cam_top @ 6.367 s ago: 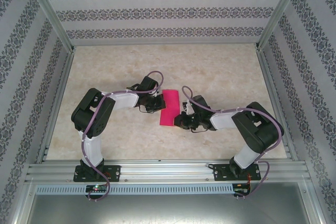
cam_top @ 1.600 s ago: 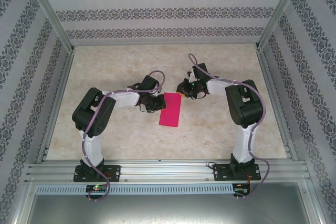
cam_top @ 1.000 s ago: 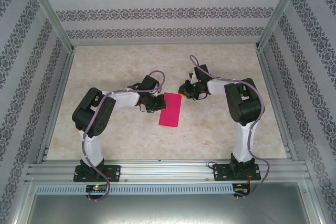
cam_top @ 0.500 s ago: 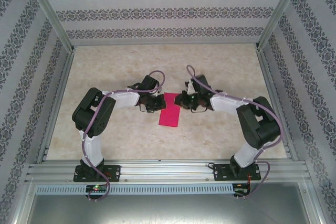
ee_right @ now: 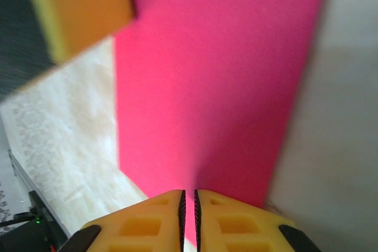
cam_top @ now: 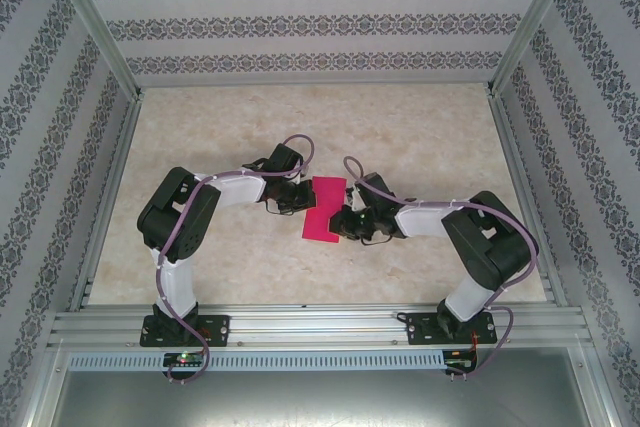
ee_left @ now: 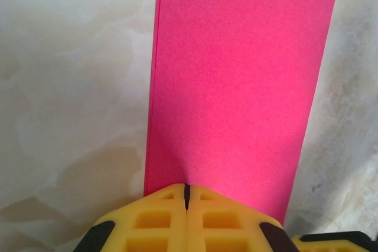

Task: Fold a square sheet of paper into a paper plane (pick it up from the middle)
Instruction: Fold the square sheet of paper in half at the center of the table.

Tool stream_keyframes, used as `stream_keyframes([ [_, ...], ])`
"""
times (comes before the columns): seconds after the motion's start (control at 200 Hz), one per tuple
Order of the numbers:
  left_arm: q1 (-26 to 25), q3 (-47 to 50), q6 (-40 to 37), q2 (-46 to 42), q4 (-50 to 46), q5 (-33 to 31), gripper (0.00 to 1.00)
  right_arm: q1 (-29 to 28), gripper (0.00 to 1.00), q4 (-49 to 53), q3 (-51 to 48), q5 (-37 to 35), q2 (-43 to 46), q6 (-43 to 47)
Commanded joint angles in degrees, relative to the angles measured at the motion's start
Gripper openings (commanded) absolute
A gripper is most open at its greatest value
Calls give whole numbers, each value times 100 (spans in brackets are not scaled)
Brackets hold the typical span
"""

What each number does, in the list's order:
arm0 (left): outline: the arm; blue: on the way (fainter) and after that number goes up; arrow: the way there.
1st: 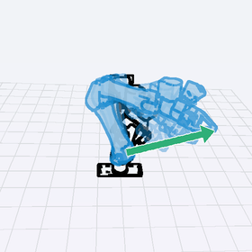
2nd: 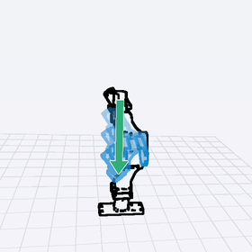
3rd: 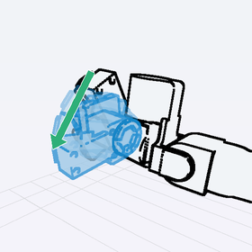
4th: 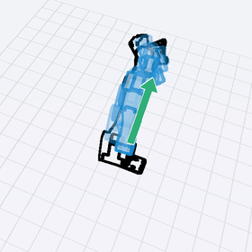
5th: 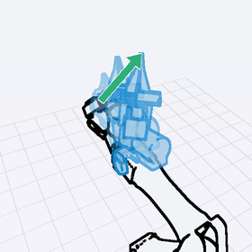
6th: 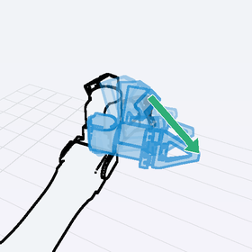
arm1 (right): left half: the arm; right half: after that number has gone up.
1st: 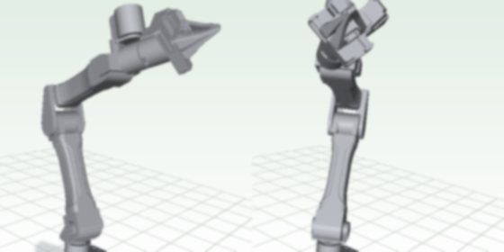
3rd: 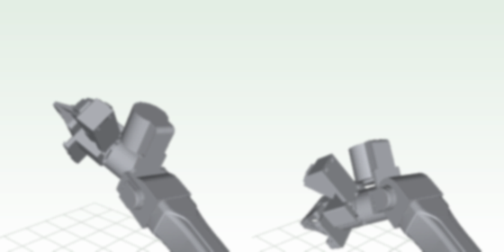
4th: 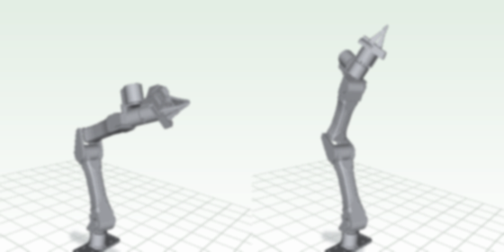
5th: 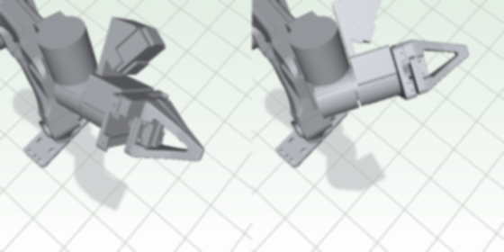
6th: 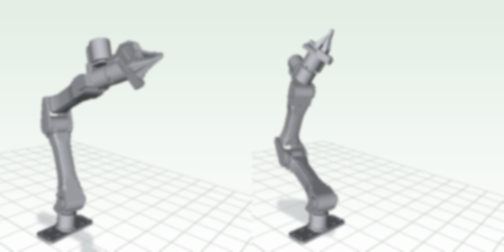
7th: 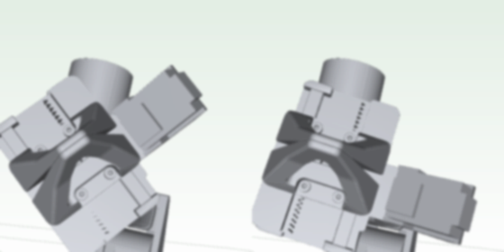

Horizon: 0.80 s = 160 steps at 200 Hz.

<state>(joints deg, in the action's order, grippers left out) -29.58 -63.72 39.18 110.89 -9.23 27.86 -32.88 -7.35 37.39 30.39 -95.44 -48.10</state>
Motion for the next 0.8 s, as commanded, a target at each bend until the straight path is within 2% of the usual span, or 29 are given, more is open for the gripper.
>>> stream_keyframes([
  [0.0,-65,273,-79,249,-602,-336,0,-25,16,-60,-208,-82,-243,6],
  [0.36,-63,210,-78,234,-676,-354,0,-191,18,208,-54,-75,656,-23],
  [0.794,-69,248,-33,170,-645,-288,0,-296,18,-327,-482,-81,-168,-172],
])
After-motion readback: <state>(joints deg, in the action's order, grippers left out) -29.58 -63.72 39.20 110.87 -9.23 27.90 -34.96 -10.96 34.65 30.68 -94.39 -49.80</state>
